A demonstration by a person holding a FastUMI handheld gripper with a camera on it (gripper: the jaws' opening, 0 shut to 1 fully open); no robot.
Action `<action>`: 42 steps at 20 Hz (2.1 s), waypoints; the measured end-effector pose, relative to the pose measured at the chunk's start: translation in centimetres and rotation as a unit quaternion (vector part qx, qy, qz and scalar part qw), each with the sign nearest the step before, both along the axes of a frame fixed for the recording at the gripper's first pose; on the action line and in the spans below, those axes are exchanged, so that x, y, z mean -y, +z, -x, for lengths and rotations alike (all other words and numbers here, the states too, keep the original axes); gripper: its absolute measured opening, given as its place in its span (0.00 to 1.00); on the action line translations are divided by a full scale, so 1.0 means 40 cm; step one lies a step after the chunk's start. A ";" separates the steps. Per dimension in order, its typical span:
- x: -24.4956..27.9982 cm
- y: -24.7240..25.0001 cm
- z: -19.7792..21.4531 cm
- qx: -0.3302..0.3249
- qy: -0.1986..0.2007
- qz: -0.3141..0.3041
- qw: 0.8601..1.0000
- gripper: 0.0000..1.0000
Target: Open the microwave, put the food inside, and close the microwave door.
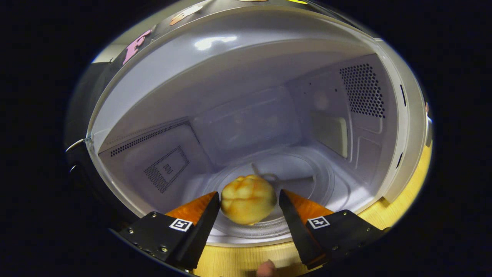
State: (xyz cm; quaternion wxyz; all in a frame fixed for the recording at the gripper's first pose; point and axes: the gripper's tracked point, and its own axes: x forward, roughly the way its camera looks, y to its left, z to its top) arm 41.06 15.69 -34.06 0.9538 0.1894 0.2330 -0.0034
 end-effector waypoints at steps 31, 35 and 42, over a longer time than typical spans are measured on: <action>-0.607 0.551 1.025 0.188 0.391 -0.050 0.900 0.94; -0.578 0.439 0.940 0.152 0.316 0.009 0.936 0.34; -0.480 0.392 0.913 0.171 0.280 0.116 0.938 0.01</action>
